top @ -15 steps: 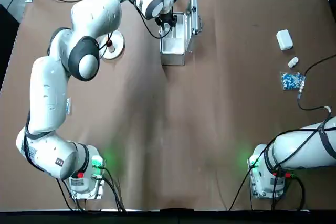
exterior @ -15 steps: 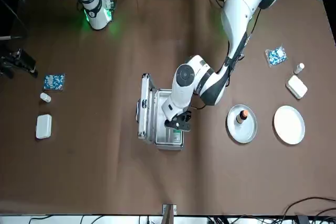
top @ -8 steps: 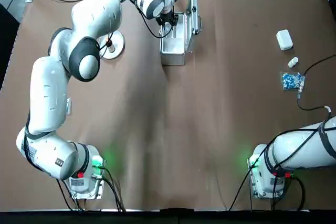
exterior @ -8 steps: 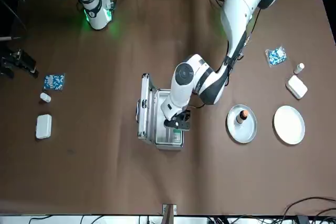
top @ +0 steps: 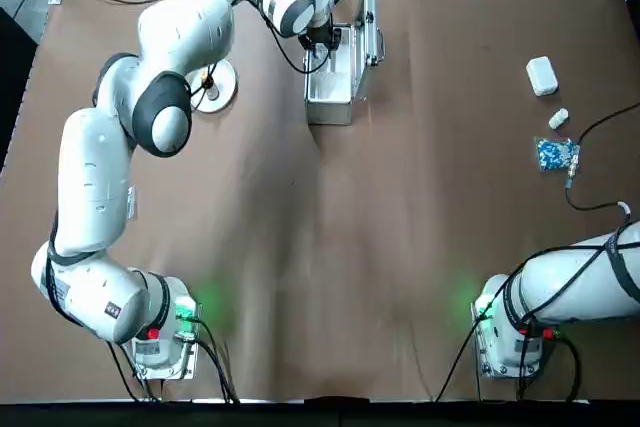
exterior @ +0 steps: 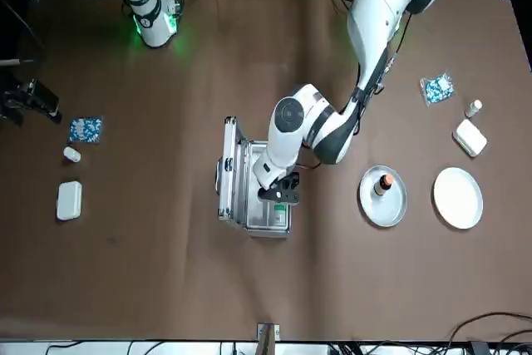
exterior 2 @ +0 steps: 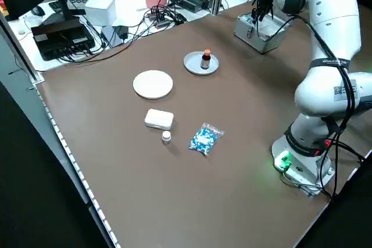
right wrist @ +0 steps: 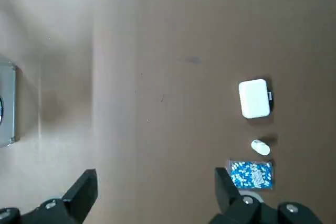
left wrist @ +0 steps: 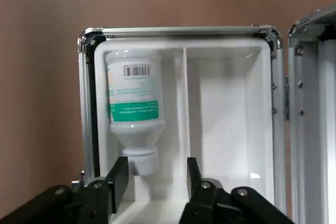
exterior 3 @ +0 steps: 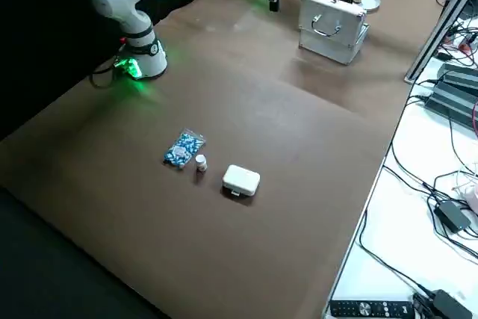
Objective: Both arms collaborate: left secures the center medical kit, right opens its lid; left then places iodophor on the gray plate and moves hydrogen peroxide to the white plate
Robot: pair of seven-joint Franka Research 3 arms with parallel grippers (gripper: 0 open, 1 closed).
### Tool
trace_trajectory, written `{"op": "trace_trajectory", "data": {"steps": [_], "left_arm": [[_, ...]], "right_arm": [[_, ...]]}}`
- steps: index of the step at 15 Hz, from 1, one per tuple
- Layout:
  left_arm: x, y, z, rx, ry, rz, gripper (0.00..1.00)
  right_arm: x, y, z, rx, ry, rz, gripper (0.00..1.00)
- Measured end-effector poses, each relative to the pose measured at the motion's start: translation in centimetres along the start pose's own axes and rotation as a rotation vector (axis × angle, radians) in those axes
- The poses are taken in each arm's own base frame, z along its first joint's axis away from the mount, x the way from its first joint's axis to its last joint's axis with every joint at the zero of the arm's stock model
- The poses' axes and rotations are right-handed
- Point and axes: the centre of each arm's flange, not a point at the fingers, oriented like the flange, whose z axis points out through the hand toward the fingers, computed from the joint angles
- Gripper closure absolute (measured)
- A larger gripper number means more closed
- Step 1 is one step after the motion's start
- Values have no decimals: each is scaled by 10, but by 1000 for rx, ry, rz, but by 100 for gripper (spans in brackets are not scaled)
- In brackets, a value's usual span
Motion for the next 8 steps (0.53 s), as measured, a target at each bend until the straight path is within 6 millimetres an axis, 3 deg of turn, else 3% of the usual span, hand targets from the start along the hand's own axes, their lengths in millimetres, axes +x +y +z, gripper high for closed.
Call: {"op": "trace_trajectory", "data": {"steps": [8], "left_arm": [[4,-8,9,25,4,-7,52]], "right_arm": [[2,-1,8,0,-17,-1,1]]}}
